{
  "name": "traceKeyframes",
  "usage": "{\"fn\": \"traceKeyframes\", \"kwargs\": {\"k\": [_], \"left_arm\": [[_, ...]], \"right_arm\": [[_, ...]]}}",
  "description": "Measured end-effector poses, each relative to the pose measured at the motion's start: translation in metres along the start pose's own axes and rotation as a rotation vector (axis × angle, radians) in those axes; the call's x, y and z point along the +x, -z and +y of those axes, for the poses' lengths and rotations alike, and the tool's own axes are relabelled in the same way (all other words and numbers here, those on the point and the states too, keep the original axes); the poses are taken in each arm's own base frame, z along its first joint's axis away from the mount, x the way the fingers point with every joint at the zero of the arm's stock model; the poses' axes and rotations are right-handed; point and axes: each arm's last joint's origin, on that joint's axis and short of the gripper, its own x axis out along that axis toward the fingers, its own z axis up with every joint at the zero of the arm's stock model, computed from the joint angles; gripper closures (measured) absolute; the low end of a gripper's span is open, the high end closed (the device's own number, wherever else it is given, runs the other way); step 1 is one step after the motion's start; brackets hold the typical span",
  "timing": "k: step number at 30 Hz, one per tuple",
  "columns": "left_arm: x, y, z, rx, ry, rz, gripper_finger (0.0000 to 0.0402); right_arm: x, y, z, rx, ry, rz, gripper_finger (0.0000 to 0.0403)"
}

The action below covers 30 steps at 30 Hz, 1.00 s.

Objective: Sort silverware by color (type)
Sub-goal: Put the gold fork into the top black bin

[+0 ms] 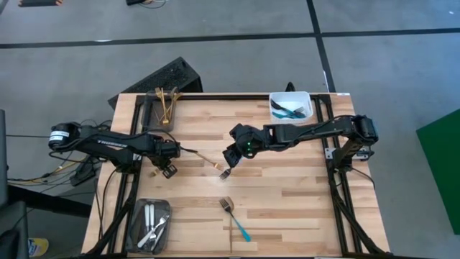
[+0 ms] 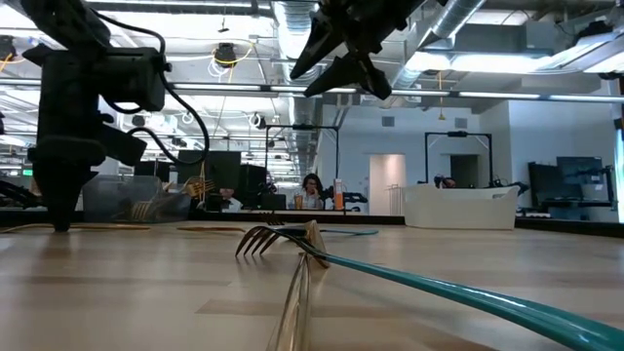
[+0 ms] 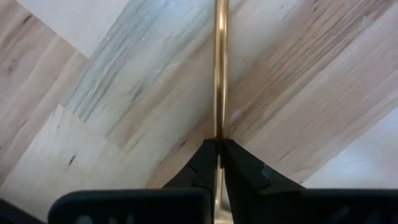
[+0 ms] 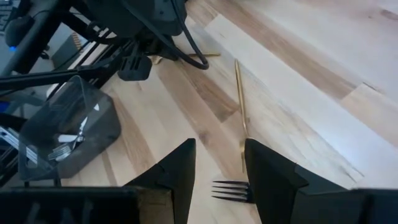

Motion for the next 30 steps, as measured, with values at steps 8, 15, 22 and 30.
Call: {"fn": "traceKeyframes", "kwargs": {"k": [8, 15, 22, 30], "left_arm": [[-0.038, -0.015, -0.013, 0.009, 0.122, -0.145, 0.0399], [-0.083, -0.022, -0.02, 0.134, 0.226, -0.379, 0.0399], [-0.113, -0.022, -0.021, 0.165, 0.318, -0.585, 0.0399], [-0.127, -0.023, -0.002, -0.081, 0.136, -0.812, 0.0399]], "right_arm": [[-0.001, 0.004, 0.004, 0.033, -0.007, 0.005, 0.0239], [-0.001, 0.002, 0.004, 0.113, 0.003, -0.023, 0.0239], [-0.001, -0.004, 0.009, 0.126, -0.056, -0.079, 0.0239], [-0.002, -0.01, 0.014, 0.092, -0.111, -0.132, 0.0239]]}}
